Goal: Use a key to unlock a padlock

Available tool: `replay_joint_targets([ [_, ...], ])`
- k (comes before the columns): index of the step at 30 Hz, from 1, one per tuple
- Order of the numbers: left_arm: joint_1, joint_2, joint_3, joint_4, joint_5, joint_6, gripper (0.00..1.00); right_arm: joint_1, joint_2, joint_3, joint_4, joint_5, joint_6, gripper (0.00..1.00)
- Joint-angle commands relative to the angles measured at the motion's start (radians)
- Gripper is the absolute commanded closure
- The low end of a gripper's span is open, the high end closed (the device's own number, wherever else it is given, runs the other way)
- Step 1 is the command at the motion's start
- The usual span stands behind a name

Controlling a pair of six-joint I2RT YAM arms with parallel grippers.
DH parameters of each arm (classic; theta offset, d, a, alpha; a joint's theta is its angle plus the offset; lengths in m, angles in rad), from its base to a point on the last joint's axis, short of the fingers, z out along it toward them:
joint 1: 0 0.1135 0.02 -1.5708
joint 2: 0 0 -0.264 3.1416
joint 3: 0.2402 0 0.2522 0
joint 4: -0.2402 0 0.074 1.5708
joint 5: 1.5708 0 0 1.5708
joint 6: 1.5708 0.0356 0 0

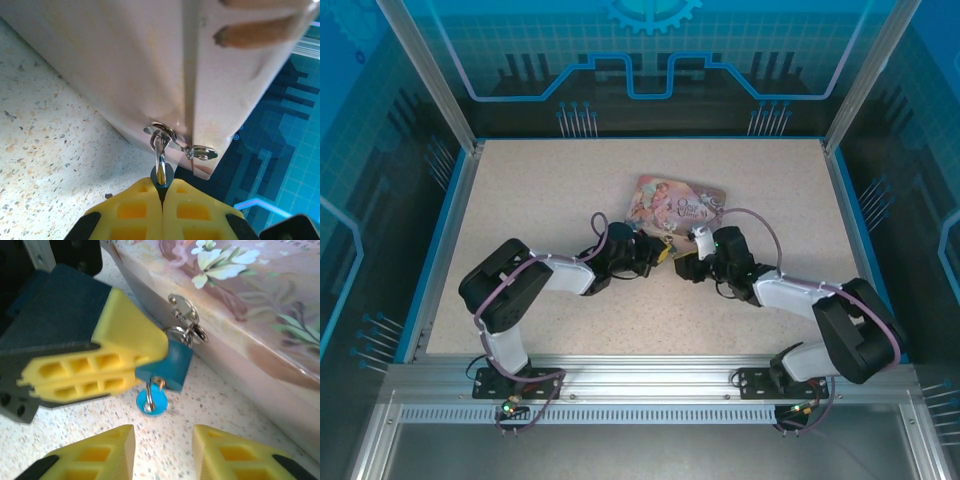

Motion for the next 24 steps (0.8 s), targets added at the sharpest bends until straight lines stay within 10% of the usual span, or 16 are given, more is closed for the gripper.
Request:
replay_joint_targets([
  [1,0.002,-0.011,0.022,0.068,-0.015,0.022,1.0,-0.004,-0.09,-0.058,-0.026,0.098,-0.047,0.59],
  [24,0.001,-0.034,0.034,0.035,-0.008,0.039,1.0,0.293,0.018,0.037,0.022,0.578,-0.388,0.58],
])
